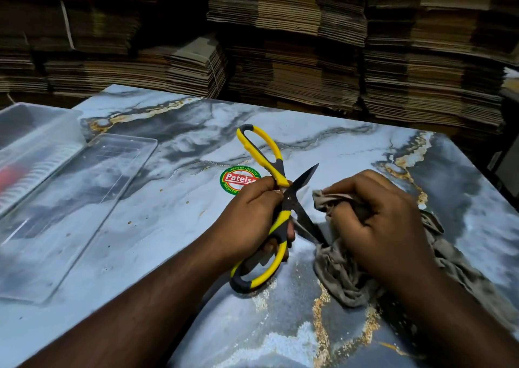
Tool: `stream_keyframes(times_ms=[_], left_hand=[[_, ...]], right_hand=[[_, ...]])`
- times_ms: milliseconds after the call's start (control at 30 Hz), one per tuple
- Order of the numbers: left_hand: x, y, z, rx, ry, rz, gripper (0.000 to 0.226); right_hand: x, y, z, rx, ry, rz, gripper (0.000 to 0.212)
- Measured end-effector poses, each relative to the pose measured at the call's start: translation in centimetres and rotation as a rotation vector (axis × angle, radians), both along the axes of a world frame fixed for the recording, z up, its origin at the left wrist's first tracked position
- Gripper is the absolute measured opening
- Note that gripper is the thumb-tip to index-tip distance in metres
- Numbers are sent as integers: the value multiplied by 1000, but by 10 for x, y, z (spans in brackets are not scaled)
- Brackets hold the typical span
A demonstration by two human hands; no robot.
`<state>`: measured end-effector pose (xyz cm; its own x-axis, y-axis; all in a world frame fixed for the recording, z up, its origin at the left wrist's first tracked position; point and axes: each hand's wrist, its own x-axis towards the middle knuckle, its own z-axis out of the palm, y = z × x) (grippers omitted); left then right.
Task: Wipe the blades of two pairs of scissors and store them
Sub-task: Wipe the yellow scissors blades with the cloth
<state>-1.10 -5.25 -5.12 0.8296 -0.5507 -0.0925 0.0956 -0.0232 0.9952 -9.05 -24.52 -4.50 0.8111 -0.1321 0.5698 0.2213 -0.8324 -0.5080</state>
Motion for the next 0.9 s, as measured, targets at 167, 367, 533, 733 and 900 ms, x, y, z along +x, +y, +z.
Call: stream_keyframes(times_ms=[167,367,533,733,900], left_hand=[[-4,1,3,-2,-2,-3,32],[-2,-3,-2,49,-50,-39,23],[-2,0,-4,85,-86,-36,16],[-7,-2,-5,80,-147,-26,11],[-5,-2,-6,75,-135,-22,13]], right_hand=[[2,11,-8,-91,110,106,20],[0,8,-6,-181,73,153,24],[5,9,-8,-178,100,172,20],[6,4,-10,-106,31,91,15],[2,10,-10,-87,16,153,14]])
